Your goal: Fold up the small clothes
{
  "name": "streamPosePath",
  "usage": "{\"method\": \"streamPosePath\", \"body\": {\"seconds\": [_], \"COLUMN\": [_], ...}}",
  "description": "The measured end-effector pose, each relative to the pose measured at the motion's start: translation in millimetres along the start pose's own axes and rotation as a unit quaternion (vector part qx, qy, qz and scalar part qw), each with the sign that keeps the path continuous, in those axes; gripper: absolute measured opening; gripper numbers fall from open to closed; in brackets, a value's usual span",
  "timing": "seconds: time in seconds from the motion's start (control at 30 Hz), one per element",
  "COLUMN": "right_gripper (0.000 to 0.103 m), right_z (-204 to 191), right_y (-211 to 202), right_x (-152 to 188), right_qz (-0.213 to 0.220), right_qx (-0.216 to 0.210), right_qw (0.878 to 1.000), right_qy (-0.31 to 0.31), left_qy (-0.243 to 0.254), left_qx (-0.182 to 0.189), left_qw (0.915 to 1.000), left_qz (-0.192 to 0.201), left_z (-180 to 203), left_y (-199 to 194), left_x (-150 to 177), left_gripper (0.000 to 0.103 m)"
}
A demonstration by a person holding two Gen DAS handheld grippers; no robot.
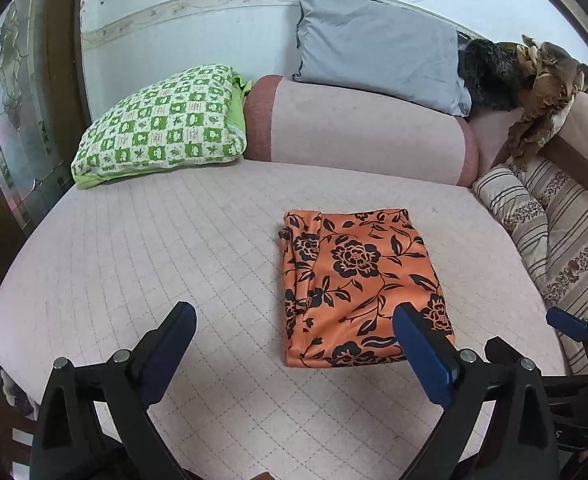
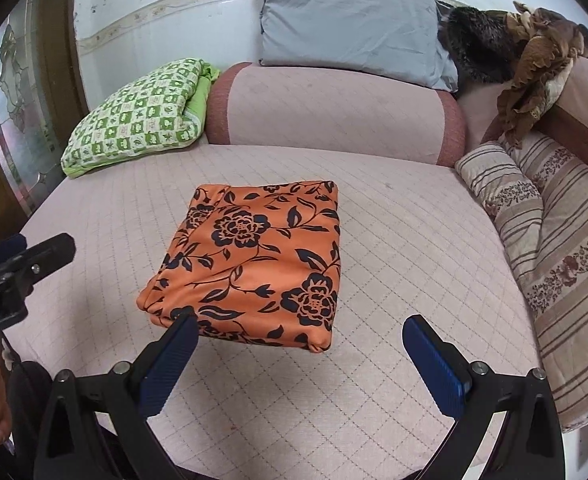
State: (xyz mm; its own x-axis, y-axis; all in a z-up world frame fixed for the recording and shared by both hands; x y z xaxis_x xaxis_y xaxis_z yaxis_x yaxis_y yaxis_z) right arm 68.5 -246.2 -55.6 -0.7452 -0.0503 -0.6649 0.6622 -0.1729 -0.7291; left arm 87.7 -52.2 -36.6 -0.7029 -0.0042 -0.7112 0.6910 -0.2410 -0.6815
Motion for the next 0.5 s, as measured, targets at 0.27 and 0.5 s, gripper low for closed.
{"method": "streamPosePath", "body": {"seconds": [0.27, 0.5], "right_gripper": [0.103, 0.103], "right_z": [-3, -2], "right_y": [2, 9], "right_x": [-3, -7], "right_qz": [-0.004, -0.006], "right_qx": [-0.004, -0.006], "right_qw": [1.0, 1.0], "right_qy": [-0.006, -0.004], "left_qy": [0.013, 0.034], "left_qx": [-0.008, -0.004], "left_qw": [0.9999, 0.9994], "left_qz": [-0.006, -0.006], "left_z": [5, 15], "left_y": [6, 13], "left_x": [-3, -6], "left_gripper": [0.099, 0.099]}}
Point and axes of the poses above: each gripper's, at about its wrist camera, not at the fingertips, and y roughly the way its jaws point, z to its right, x to its underside, the point moved 9 cm from there along y, roughly the way its jaws point, and after that the axes turned 10 degrees about x, right-handed, at the moved point
